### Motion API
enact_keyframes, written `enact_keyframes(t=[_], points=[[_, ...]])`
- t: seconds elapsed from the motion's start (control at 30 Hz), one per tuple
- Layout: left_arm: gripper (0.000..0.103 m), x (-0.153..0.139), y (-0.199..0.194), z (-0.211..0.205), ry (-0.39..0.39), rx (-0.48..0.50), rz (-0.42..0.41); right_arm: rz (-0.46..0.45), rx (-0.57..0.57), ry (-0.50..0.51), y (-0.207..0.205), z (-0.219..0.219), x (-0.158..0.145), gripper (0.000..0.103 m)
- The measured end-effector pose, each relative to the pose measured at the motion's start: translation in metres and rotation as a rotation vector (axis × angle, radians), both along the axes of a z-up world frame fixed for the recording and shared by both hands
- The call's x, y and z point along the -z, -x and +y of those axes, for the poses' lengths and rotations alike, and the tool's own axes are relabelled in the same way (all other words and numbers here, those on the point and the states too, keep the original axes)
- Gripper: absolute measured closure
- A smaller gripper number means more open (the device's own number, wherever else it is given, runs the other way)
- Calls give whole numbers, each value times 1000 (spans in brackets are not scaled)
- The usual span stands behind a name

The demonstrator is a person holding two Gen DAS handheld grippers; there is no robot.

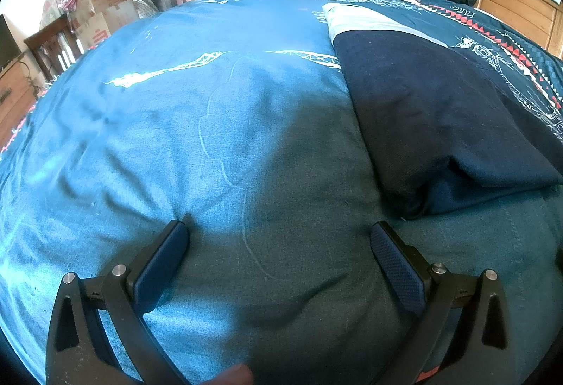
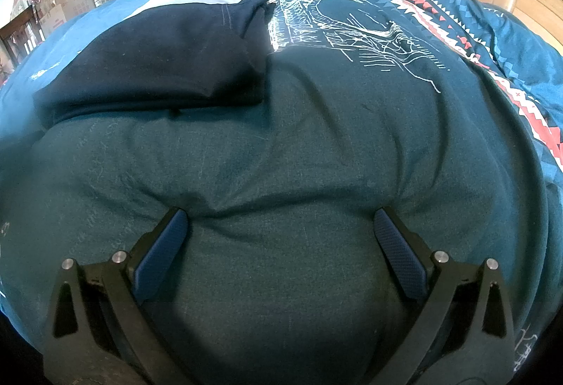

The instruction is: Fold large clothes

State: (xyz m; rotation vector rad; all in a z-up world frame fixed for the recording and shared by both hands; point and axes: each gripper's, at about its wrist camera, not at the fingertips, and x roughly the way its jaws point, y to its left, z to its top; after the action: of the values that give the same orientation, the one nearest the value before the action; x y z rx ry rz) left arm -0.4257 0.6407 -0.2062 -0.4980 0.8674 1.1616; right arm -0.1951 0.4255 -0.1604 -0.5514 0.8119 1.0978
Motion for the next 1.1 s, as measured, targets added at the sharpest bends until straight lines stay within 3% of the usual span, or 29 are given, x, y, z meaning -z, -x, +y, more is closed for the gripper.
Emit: enact_keyframes(t=[1.1], points=[[0, 0, 0, 2, 10, 4, -2, 5, 17, 0, 0, 4, -1, 0]])
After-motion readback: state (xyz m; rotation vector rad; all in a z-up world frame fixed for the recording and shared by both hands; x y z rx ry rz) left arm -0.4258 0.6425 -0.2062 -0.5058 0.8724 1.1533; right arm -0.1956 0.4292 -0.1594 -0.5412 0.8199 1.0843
